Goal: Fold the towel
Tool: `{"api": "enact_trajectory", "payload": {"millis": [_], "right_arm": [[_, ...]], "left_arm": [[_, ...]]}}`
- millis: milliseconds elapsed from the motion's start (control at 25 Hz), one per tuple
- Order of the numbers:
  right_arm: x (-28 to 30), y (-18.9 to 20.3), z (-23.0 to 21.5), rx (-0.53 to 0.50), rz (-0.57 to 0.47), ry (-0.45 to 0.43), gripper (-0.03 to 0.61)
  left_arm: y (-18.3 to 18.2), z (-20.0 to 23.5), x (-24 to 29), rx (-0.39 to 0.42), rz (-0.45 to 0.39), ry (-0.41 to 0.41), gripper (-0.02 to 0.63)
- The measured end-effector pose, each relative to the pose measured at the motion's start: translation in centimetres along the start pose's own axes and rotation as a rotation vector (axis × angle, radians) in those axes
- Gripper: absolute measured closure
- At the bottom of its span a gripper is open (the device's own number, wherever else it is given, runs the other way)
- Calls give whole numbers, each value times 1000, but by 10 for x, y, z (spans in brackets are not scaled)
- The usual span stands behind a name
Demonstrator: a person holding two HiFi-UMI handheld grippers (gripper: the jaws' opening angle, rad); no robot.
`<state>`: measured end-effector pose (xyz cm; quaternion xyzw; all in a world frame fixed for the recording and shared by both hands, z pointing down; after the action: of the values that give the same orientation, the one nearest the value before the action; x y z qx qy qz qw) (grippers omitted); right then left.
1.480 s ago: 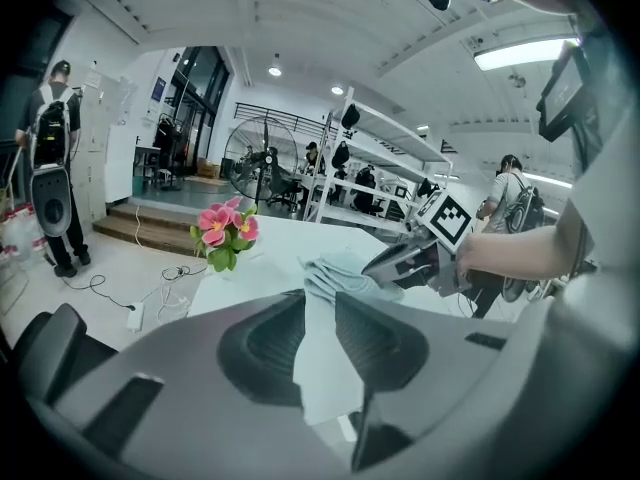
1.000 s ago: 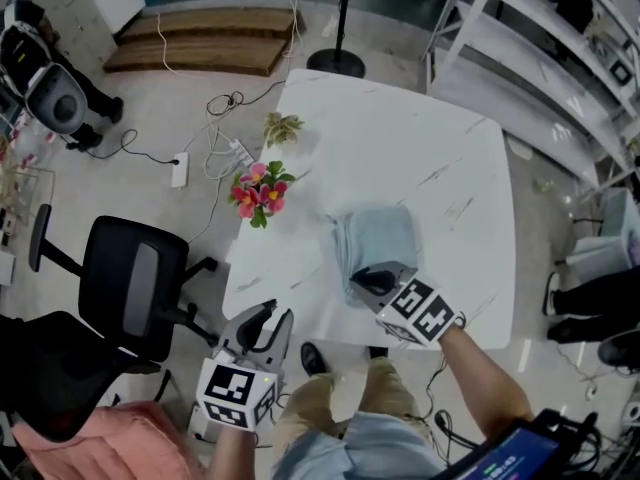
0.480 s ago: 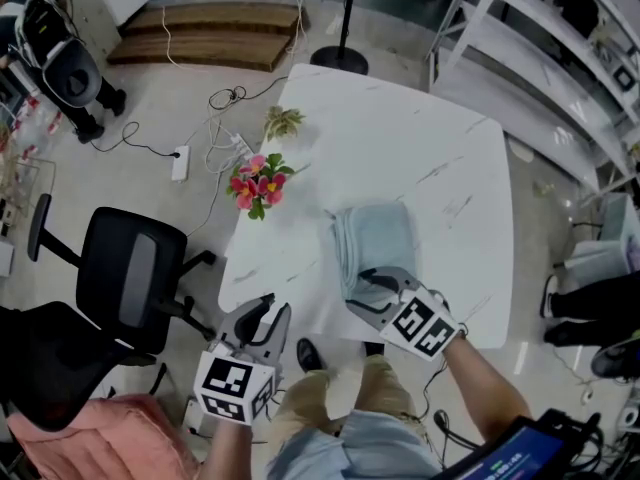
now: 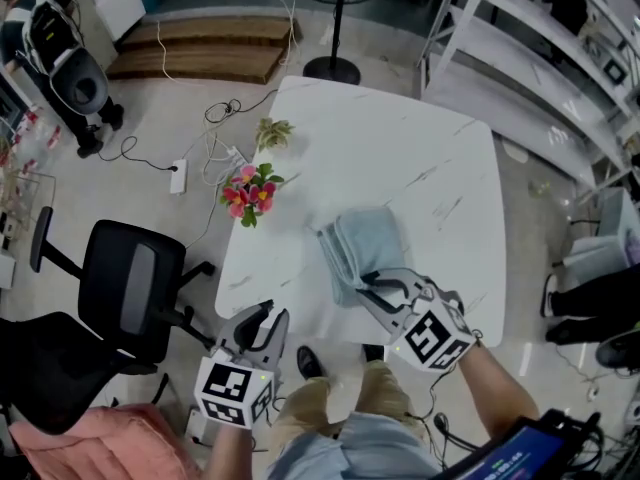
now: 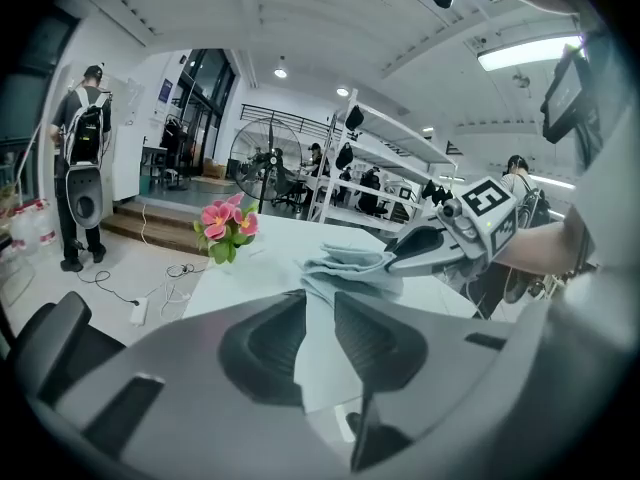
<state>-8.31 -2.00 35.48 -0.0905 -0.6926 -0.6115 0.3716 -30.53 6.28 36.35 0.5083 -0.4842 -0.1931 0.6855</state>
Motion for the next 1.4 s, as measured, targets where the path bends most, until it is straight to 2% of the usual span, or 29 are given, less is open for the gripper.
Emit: {"api": "enact_trajectory", "payload": {"millis": [120,280,400,480,520,600,720,840,880,920,1120,1400], "right_arm": [[6,2,11,-54,34,-31,511],[51,30,29,-77,139,-18,498],[76,47,36,-89,174,-12,480],[79,45,39,-82,183,-49,418],[75,42,40,-69,181,-76,375],[59,33,40,-29,142,-114,333],[22,21,30,73,10,-127,330],[-5,22,12,208,-125,-69,423],[-9,26,4,252,-146,-29,478],[-9,32,-2,286,-151,4,497],[19,68,-10,379,-96,50,509],[32,90,-12,439,-53,77,523]], "left_arm": [[1,-3,0,3,2,7,525],[5,-5,-2,-2,19,9,525],[4,-5,1,2,35,10,525],[-5,-2,8,14,34,10,525],[-11,-1,13,25,24,14,525],[-24,1,25,53,-10,26,525],[-54,3,49,104,-66,45,528],[-73,5,80,176,-96,74,539],[-76,5,92,198,-97,87,541],[-78,3,105,218,-96,103,545],[-56,-1,165,281,-31,177,558],[-22,25,196,285,104,167,581]]}}
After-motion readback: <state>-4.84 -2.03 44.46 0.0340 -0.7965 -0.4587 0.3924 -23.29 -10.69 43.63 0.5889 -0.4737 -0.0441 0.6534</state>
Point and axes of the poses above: the fingertips, and each gripper's own axes: x forward along the fingers, z to its left, y out of its underside, the point moved 9 cm from there along -x, backward along the fingers, and after that the axes turned 15 degrees about x, right-handed, at the moved point
